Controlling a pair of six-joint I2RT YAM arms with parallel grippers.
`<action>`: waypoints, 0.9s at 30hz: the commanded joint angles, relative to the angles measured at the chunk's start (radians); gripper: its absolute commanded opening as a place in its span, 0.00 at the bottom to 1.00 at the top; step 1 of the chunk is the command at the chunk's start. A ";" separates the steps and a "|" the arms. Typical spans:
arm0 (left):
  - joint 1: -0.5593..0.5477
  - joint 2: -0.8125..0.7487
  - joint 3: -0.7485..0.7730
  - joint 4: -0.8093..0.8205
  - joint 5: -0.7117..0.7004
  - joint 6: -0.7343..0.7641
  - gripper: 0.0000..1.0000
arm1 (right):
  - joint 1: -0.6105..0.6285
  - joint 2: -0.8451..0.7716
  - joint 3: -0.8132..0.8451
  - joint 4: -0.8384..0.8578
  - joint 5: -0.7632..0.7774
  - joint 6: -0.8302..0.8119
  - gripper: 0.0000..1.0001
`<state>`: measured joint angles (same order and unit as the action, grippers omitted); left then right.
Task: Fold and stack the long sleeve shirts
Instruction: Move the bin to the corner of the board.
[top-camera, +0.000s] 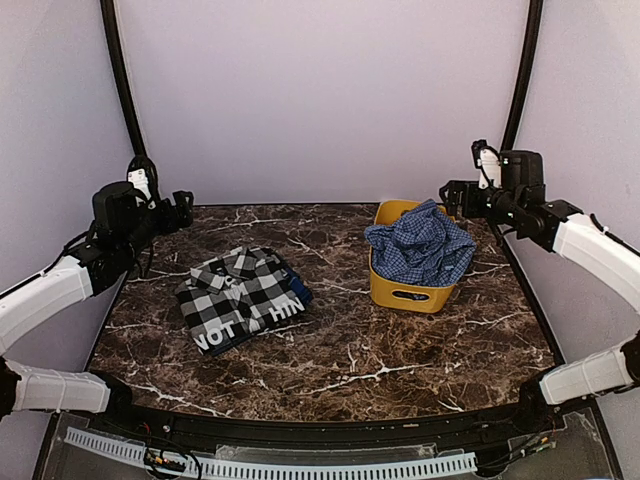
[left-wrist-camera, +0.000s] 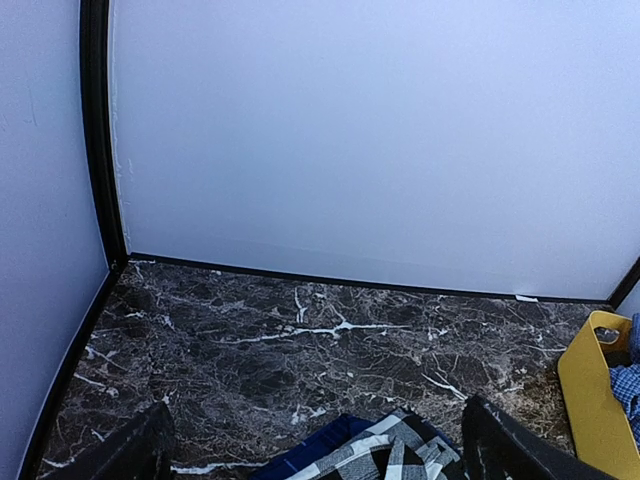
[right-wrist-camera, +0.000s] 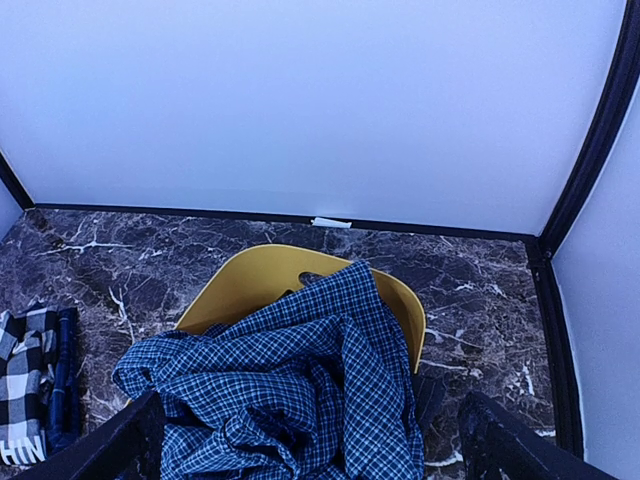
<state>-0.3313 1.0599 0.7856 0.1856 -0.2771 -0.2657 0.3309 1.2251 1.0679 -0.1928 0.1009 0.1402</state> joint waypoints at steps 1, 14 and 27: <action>0.003 -0.019 -0.016 0.026 0.006 0.000 0.99 | -0.004 -0.015 -0.015 0.039 0.008 0.002 0.99; 0.003 0.004 -0.041 0.030 0.021 -0.042 0.98 | -0.004 -0.001 0.039 -0.109 0.127 0.054 0.99; 0.003 0.024 -0.051 0.050 0.125 -0.111 0.98 | -0.170 0.131 0.005 -0.231 -0.010 0.149 0.95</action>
<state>-0.3313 1.0855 0.7506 0.2020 -0.2035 -0.3389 0.1616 1.2938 1.0859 -0.3904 0.1600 0.2386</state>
